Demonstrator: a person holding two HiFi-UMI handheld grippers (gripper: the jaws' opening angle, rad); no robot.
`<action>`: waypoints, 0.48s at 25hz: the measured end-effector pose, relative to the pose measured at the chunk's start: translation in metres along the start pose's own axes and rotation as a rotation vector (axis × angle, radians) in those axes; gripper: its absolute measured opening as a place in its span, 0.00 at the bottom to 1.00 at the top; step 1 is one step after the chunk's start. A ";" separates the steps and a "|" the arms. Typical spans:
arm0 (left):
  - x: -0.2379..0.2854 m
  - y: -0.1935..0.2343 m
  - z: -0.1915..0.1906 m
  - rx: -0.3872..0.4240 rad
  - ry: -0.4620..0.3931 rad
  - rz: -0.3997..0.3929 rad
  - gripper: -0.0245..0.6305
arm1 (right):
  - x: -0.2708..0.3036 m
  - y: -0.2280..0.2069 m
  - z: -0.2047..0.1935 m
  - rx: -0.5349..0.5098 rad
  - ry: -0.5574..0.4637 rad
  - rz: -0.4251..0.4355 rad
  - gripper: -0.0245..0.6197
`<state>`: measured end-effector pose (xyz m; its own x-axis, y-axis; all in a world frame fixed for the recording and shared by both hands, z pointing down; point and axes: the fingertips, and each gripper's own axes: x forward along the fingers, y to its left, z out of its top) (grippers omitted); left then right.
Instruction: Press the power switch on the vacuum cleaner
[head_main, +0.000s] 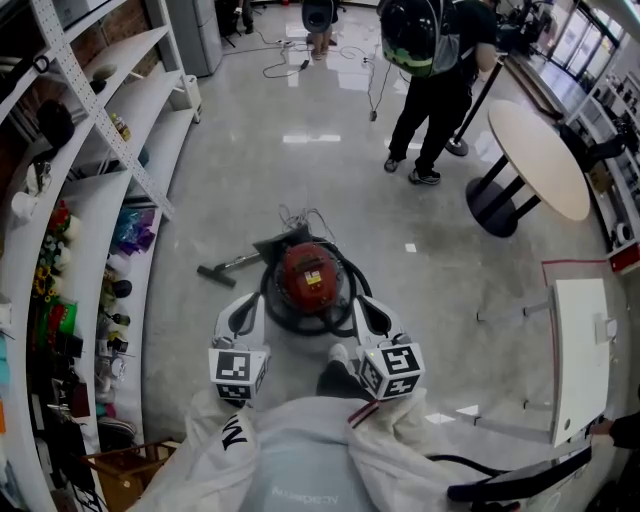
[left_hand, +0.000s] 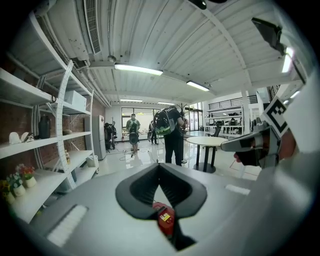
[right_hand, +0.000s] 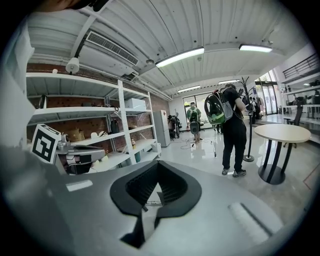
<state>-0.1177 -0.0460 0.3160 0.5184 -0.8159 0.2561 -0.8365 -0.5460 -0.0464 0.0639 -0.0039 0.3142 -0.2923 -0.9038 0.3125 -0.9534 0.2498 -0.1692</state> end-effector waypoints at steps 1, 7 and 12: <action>-0.004 0.000 -0.001 0.000 -0.004 -0.003 0.04 | -0.002 0.005 -0.002 -0.002 -0.001 0.000 0.04; -0.029 0.000 -0.009 -0.002 -0.015 -0.008 0.04 | -0.019 0.024 -0.011 -0.010 -0.010 -0.010 0.04; -0.055 -0.003 -0.017 -0.006 -0.018 -0.004 0.04 | -0.035 0.040 -0.021 -0.012 -0.013 -0.009 0.04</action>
<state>-0.1467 0.0040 0.3187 0.5246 -0.8173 0.2384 -0.8356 -0.5479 -0.0395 0.0344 0.0450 0.3166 -0.2824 -0.9106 0.3016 -0.9570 0.2455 -0.1546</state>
